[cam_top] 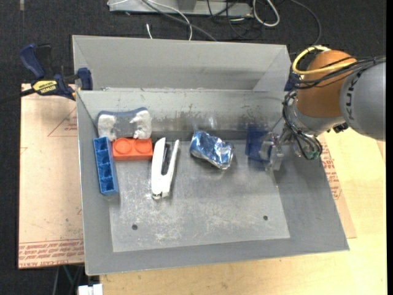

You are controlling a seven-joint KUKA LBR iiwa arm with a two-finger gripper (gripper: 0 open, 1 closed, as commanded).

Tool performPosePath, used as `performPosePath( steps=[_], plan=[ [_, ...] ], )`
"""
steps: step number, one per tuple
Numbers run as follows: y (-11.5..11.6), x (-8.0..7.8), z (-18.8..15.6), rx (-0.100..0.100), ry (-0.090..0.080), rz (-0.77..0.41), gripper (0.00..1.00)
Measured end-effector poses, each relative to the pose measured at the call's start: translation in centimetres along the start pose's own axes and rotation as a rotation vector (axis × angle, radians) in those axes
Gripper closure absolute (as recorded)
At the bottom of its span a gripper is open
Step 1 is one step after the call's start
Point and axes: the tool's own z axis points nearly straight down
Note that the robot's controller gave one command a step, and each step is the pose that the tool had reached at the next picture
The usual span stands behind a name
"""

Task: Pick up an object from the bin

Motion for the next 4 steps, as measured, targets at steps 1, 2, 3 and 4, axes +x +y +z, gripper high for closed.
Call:
performPosePath(
  steps=[1,2,3,4],
  plan=[
    [0.0,0.0,0.0,0.000,0.000,0.000,1.00],
    [0.1,0.1,-2.4,-0.002,0.005,-0.001,1.00],
    [0.1,-0.1,-4.3,0.000,-0.004,-0.001,1.00],
    [0.2,0.1,-6.9,-0.004,0.007,-0.002,1.00]
  ],
)
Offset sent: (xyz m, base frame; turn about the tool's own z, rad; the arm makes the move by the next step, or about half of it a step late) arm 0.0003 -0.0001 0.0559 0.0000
